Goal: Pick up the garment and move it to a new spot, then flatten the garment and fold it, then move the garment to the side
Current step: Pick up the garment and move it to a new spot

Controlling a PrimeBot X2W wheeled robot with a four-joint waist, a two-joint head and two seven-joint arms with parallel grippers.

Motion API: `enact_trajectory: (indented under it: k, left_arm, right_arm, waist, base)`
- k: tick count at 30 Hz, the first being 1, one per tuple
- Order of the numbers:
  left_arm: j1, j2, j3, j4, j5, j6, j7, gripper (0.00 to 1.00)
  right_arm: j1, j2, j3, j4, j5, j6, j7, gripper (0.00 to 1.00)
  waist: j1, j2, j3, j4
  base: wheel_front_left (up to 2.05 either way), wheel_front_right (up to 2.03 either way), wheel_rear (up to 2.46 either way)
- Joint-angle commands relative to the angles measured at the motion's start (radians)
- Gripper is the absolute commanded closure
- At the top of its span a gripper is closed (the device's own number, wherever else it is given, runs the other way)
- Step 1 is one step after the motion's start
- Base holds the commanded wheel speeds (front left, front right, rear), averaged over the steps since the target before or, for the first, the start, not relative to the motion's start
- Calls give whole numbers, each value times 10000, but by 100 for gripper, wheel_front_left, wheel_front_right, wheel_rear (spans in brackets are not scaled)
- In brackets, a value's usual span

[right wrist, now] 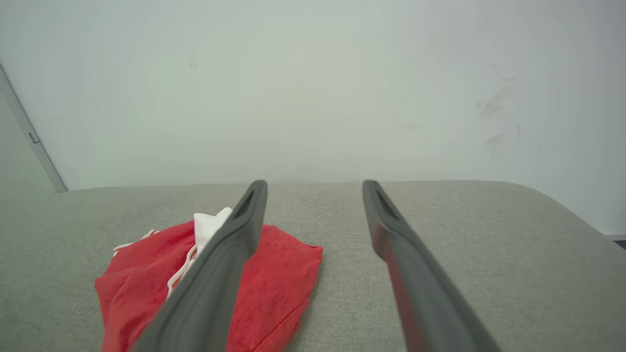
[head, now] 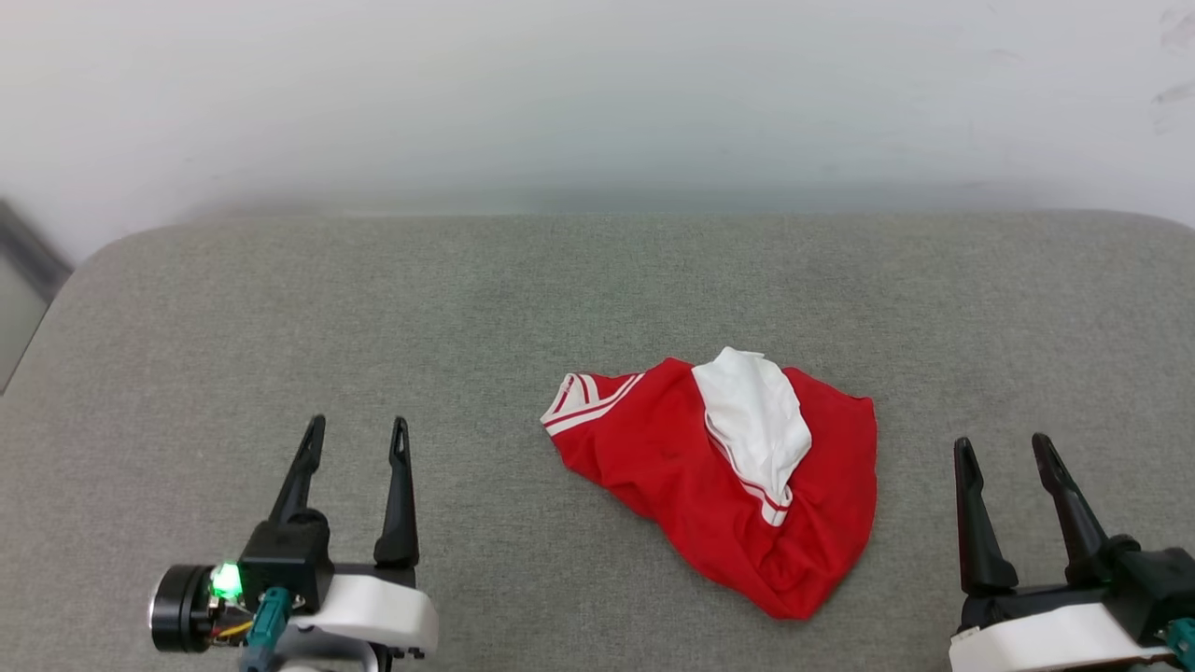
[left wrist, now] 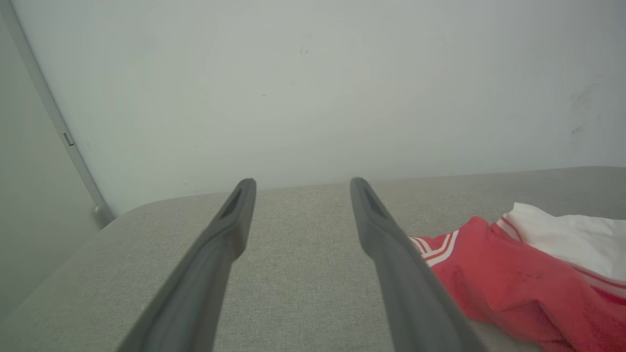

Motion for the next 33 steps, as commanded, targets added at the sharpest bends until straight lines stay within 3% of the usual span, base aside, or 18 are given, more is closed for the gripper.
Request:
enact_trajectory:
  k: [1, 14, 33]
  left_arm:
    - [445, -485, 493, 116, 496, -412, -25, 0]
    - [935, -1313, 1436, 198, 1528, -1155, -26, 0]
    - [1038, -1646, 1853, 262, 2057, -1640, -26, 0]
  right_arm:
    - [243, 17, -45, 73, 115, -3, -24, 0]
    - [469, 17, 44, 177, 247, -3, -24, 0]
    - [469, 17, 84, 211, 223, -3, -24, 0]
  waist:
    - [0, 0, -77, 50]
    - [0, 0, -199, 48]
    - [0, 0, -149, 112]
  base:
    - [0, 0, 0]
    - [0, 0, 0]
    - [0, 0, 0]
